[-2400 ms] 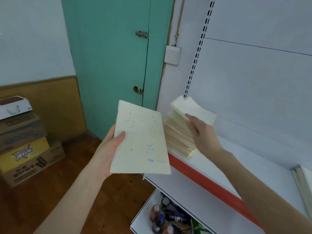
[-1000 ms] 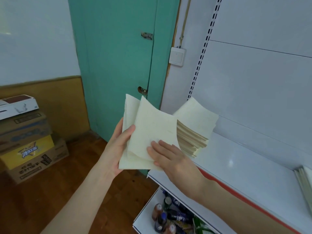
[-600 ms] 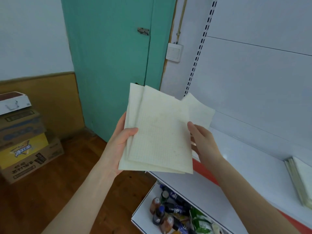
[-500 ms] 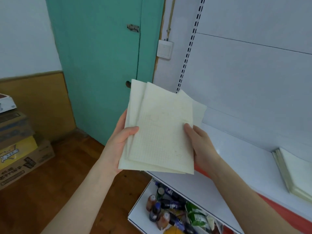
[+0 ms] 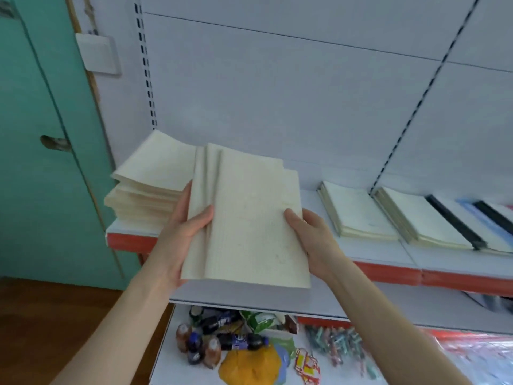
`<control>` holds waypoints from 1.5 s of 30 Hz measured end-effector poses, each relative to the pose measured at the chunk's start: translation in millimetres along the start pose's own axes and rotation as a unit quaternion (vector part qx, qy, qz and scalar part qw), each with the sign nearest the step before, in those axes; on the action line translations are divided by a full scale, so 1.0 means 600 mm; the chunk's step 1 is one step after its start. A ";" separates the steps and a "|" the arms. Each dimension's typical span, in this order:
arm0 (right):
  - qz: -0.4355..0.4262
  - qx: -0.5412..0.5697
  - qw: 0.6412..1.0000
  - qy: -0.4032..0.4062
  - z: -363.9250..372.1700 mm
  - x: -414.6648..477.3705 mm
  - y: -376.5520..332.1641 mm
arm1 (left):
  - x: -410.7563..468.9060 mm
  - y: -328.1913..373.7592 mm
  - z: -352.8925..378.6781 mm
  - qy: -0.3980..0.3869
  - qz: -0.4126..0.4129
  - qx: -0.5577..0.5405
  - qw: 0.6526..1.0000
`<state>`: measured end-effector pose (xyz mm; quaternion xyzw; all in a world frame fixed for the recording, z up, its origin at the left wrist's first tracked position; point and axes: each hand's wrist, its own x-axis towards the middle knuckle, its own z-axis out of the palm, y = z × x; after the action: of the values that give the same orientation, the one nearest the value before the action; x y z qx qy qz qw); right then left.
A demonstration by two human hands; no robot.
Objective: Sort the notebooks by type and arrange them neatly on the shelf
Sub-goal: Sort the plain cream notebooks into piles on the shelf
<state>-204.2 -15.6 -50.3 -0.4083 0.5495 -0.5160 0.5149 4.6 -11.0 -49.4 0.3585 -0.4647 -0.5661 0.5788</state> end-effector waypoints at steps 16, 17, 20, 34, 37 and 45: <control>-0.012 -0.195 0.975 0.108 -0.173 0.324 0.030 | 0.228 -0.025 0.093 0.097 0.077 0.125 0.984; 0.003 -0.202 0.975 0.098 -0.168 0.335 0.040 | 0.233 -0.024 0.090 0.101 0.077 0.130 0.983; 0.047 -0.198 0.975 0.087 -0.160 0.361 0.062 | 0.248 -0.022 0.082 0.120 0.072 0.133 0.981; 0.015 -0.289 0.950 0.119 -0.164 0.346 0.076 | 0.322 -0.037 0.101 0.048 0.051 0.110 0.992; 0.025 -0.270 0.951 0.150 -0.167 0.336 0.077 | 0.329 -0.042 0.112 0.024 0.045 0.105 0.993; 0.018 -0.379 0.916 0.131 -0.174 0.329 0.065 | 0.332 -0.054 0.132 0.001 0.034 0.078 0.996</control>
<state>-331.0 -188.5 -124.1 -0.4916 0.7737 -0.3086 0.2540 -95.3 -202.7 -28.7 0.3872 -0.5189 -0.5076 0.5684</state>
